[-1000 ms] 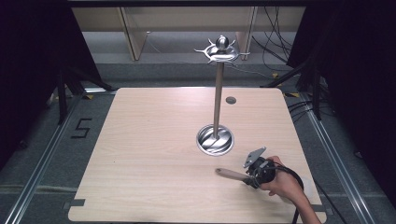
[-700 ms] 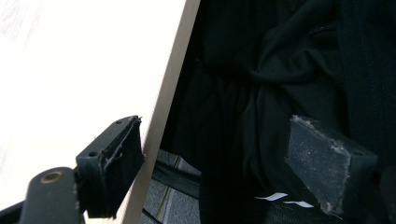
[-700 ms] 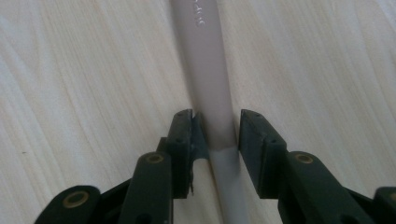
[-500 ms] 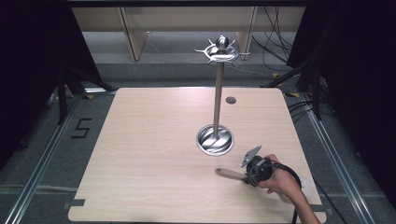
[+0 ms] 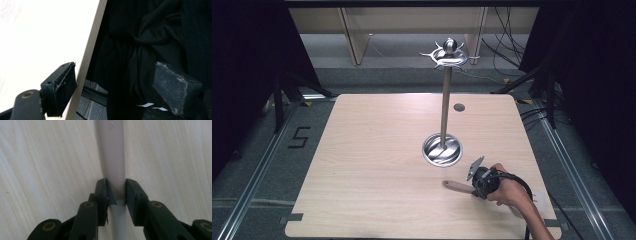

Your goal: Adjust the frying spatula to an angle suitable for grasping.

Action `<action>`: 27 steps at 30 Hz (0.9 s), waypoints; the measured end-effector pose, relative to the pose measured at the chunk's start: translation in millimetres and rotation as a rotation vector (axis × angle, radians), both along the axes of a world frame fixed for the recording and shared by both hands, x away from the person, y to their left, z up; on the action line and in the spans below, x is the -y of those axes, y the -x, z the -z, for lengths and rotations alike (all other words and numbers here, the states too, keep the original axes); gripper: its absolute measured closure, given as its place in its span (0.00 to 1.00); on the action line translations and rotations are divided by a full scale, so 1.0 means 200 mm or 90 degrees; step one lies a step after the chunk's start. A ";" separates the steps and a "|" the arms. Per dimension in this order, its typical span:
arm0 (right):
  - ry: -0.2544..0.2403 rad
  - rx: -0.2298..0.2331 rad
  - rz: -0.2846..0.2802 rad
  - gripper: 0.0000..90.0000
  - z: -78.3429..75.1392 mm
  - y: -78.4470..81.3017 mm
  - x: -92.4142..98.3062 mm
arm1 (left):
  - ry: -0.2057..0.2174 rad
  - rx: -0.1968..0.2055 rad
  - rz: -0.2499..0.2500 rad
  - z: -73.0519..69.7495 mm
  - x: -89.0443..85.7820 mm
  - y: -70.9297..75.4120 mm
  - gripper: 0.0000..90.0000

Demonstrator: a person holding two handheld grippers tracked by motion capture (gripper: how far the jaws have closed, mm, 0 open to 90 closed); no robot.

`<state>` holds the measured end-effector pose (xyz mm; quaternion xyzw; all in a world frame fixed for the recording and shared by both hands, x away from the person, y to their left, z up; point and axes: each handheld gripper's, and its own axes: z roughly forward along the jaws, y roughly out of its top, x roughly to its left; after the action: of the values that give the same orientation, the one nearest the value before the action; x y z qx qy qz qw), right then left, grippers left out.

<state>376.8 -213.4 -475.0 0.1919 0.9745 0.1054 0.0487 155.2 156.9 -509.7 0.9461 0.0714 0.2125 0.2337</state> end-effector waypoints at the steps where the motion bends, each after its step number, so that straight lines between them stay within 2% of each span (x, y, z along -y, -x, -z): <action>1: 0.007 0.001 -0.004 0.81 0.00 0.00 0.00 | 0.000 0.000 0.000 0.00 0.00 0.00 0.20; 6: 0.012 0.012 -0.018 0.82 0.00 0.00 -0.01 | 0.000 0.000 0.000 0.00 0.00 0.00 0.20; 10: 0.014 0.013 -0.008 0.82 0.00 0.00 -0.01 | -0.001 0.000 0.000 0.00 0.00 0.00 0.20; 11: 0.017 0.014 -0.002 0.82 -0.01 -0.01 -0.01 | 0.001 0.013 -0.009 0.00 0.00 0.00 0.20; 12: 0.014 0.025 0.002 0.82 -0.01 -0.01 0.00 | -0.001 0.008 -0.008 0.00 0.00 0.01 0.20; 13: 0.011 0.029 0.002 0.82 -0.02 -0.01 0.00 | -0.008 -0.005 0.008 -0.01 0.00 0.00 0.20; 15: -0.012 0.044 0.010 0.82 -0.05 -0.01 0.02 | 0.000 0.007 -0.006 0.00 0.00 0.00 0.20; 16: -0.024 0.063 0.021 0.83 -0.06 -0.01 0.03 | 0.000 0.014 -0.010 0.00 0.00 0.01 0.20; 17: -0.037 0.066 0.028 0.82 -0.08 0.00 0.04 | 0.003 0.006 -0.008 0.00 0.00 0.01 0.20; 18: -0.044 0.072 0.026 0.83 -0.09 -0.01 0.05 | -0.008 -0.005 0.008 -0.01 0.00 0.00 0.20; 20: -0.070 0.082 0.045 0.83 -0.12 -0.01 0.07 | 0.002 0.000 -0.002 0.00 0.00 0.00 0.20; 22: -0.089 0.098 0.050 0.83 -0.14 -0.01 0.09 | 0.003 0.000 -0.002 0.00 0.00 0.00 0.20; 24: -0.107 0.099 0.065 0.83 -0.17 0.00 0.11 | -0.002 0.002 0.004 0.00 0.00 0.00 0.20; 25: -0.117 0.110 0.048 0.83 -0.17 -0.01 0.13 | -0.007 -0.002 0.005 -0.01 0.00 0.00 0.20; 27: -0.143 0.127 0.083 0.83 -0.20 0.00 0.16 | -0.006 0.000 0.005 0.00 0.00 0.00 0.20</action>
<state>377.4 -245.1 -434.9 0.2474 0.9324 0.2292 0.1300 155.0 157.5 -508.7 0.9475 0.0669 0.2120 0.2298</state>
